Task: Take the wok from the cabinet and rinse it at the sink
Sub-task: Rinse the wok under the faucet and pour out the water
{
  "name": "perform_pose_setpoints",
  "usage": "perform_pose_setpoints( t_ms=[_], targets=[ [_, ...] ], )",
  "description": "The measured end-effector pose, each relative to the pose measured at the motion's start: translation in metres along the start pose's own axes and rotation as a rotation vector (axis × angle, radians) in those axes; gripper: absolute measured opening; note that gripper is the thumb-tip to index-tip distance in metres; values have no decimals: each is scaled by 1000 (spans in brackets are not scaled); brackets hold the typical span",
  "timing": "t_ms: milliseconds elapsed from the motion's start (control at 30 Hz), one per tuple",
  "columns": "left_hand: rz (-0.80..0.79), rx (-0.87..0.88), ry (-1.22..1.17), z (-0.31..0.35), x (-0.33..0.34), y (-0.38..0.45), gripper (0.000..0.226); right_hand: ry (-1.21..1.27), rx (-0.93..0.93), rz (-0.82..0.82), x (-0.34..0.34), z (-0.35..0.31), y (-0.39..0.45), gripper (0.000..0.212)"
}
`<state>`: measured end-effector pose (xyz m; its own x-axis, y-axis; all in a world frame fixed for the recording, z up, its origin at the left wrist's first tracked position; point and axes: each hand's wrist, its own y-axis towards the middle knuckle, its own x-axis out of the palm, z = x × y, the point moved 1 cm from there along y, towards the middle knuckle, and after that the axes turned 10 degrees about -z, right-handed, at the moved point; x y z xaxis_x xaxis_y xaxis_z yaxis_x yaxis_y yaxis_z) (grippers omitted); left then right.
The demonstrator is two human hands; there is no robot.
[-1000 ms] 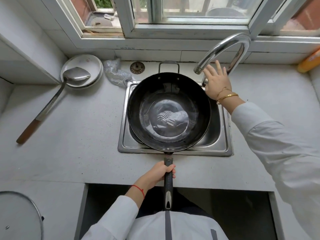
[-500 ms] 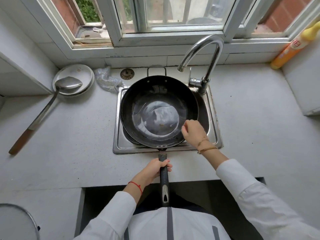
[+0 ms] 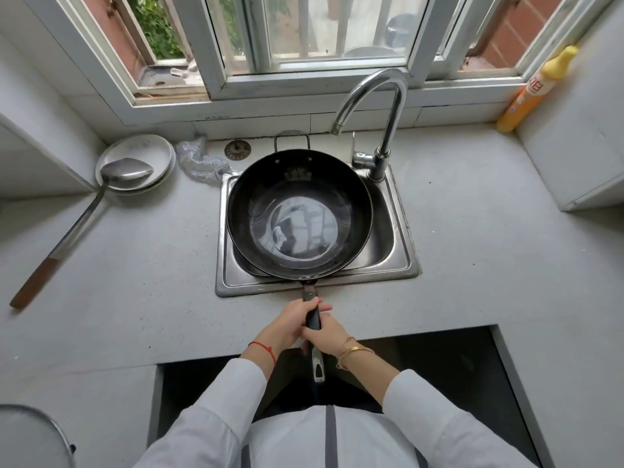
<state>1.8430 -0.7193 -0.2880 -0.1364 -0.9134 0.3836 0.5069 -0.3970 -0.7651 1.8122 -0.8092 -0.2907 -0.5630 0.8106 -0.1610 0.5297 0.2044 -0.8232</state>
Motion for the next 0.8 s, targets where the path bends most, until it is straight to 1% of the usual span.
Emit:
perform_pose_setpoints(
  t_ms=[67, 100, 167, 333, 400, 500, 633, 800],
  targets=[
    [-14, 28, 17, -1, 0, -1, 33, 228, -3, 70, 9, 3, -1, 22],
    [-21, 42, 32, -2, 1, -3, 32, 303, -14, 100, 13, 3, -3, 18],
    [-28, 58, 70, -1, 1, -6, 29, 353, -43, 159, 19, 5, -7, 17],
    [-65, 74, 109, -1, -1, -4, 28, 332, -52, 282, 23, -1, -17, 19],
    [-81, 81, 103, 0, 0, -4, 23, 324, -54, 324, 22, -2, -20, 21],
    [-105, 115, 61, 1, 5, -7, 16, 331, -48, 363, 21, -2, -25, 20],
    [-145, 149, -1, 2, 9, -7, 13, 323, -45, 393, 15, -6, -30, 24],
    [-238, 150, -68, 9, 10, -14, 15, 230, -81, 428, 12, -10, -40, 13]
  ],
)
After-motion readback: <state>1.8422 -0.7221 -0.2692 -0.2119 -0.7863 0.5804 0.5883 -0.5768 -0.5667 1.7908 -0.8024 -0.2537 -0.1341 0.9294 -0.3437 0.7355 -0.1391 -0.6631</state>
